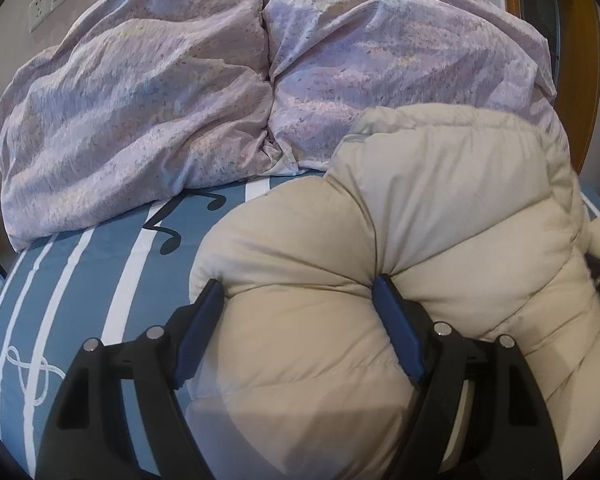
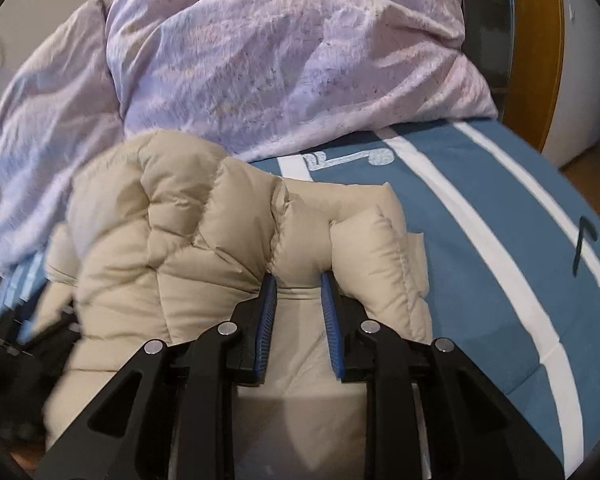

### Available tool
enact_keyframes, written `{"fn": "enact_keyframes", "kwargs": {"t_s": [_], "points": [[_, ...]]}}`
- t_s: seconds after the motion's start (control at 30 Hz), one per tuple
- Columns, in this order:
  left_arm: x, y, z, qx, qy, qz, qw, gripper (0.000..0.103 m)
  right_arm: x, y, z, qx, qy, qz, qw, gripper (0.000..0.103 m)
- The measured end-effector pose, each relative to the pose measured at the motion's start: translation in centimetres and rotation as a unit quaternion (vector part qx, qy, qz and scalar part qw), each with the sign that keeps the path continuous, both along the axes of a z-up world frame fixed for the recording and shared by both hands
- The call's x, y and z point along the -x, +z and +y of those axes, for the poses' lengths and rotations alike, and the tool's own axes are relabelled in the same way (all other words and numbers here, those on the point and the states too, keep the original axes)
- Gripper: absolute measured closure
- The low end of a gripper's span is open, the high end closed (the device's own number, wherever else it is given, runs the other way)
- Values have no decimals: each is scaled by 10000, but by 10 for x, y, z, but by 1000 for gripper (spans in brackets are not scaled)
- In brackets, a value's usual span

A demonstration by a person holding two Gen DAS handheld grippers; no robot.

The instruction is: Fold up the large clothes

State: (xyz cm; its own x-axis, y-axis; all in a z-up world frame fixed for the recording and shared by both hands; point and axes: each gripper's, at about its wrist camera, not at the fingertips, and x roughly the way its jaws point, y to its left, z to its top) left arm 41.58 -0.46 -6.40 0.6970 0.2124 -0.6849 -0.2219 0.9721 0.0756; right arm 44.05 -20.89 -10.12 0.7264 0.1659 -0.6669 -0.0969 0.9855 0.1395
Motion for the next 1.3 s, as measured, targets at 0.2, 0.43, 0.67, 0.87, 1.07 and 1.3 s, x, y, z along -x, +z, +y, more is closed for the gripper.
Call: {"fn": "enact_keyframes", "kwargs": {"t_s": [0.2, 0.43, 0.67, 0.87, 1.07, 1.3], "points": [[0, 0, 3, 127, 37, -43, 9999, 23, -2, -12, 3, 189, -162, -132, 9996, 79], [-2, -2, 4, 71, 132, 12, 9999, 19, -7, -15, 9, 405, -198, -36, 9990, 78], [-5, -5, 7, 89, 216, 126, 9996, 14, -9, -14, 8, 368, -183, 32, 9992, 78], [-7, -7, 10, 74, 235, 193, 9995, 12, -9, -14, 6, 276, -197, 41, 9994, 78], [-8, -8, 12, 121, 253, 230, 9993, 10, -9, -14, 5, 262, -194, 54, 9995, 78], [-10, -8, 12, 127, 254, 260, 9993, 10, -9, -14, 5, 270, -192, 61, 9994, 78]]}}
